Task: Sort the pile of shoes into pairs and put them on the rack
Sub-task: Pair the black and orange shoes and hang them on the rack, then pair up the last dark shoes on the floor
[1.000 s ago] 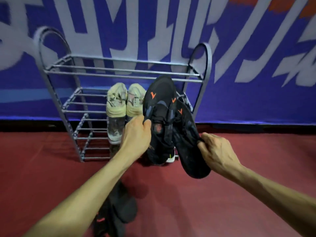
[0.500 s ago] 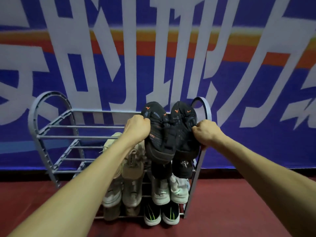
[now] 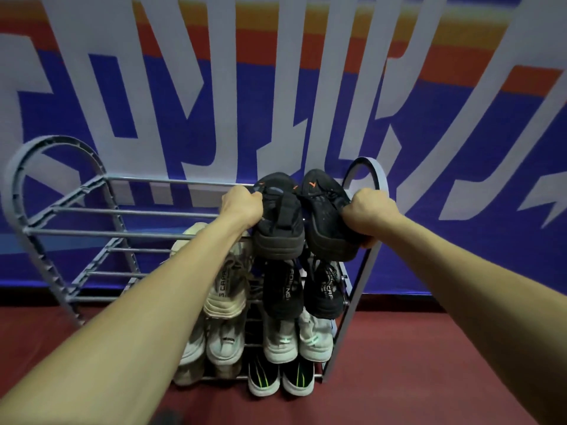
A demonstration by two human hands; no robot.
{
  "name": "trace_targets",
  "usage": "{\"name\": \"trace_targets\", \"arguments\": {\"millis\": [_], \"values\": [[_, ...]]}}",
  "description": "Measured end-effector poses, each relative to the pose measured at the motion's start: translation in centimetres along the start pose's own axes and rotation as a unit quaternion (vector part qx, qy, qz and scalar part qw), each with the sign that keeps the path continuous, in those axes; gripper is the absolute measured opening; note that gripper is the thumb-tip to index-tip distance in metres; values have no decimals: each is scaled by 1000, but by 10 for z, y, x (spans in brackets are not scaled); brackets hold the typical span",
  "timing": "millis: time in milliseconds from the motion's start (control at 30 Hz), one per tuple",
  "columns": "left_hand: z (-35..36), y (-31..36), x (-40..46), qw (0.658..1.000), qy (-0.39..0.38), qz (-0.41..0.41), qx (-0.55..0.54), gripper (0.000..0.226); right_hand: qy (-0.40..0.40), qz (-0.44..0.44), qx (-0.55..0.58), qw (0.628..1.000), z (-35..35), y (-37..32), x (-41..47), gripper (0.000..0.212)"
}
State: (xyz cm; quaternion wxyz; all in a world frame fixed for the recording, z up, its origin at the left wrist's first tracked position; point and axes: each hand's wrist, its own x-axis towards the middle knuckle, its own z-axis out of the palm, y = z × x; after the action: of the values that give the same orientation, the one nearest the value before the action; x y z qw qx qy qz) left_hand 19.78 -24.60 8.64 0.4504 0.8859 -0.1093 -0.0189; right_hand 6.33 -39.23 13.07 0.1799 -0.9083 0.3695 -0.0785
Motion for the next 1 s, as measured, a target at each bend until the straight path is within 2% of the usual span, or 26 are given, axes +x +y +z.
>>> {"name": "trace_targets", "arguments": {"millis": [33,100,200,300,400,500,633,733,767,867,1000], "values": [[-4,-1,-5,1000,-9,-1,-11,47,25,-1,22,999,1,2,-8,26],[-13,-5,-16,1000,-16,1,-26,54,123,-34,30,991,9,8,-25,27],[-23,-12,-48,999,10,41,-12,46,280,-129,-22,951,29,9,-60,30],[-23,-31,-84,996,41,77,-10,37,311,-186,-115,925,55,3,-90,31],[-14,-64,-110,995,16,102,-11,33,326,-204,-78,920,80,-1,-118,12],[-4,-115,-139,996,-31,89,-5,34,245,-248,-73,934,127,3,-145,15],[13,-207,-177,997,-68,23,12,36,83,-327,-118,934,213,19,-172,25],[20,-270,-209,995,-97,-14,31,33,-49,-355,-177,917,276,31,-189,54],[22,-292,-218,993,-110,-31,39,34,-89,-350,-192,913,294,33,-196,58],[24,-357,-244,985,-128,-101,59,35,-185,-338,-218,897,341,37,-214,38],[21,-422,-271,973,-124,-170,96,38,-275,-329,-231,873,397,37,-232,35]]}}
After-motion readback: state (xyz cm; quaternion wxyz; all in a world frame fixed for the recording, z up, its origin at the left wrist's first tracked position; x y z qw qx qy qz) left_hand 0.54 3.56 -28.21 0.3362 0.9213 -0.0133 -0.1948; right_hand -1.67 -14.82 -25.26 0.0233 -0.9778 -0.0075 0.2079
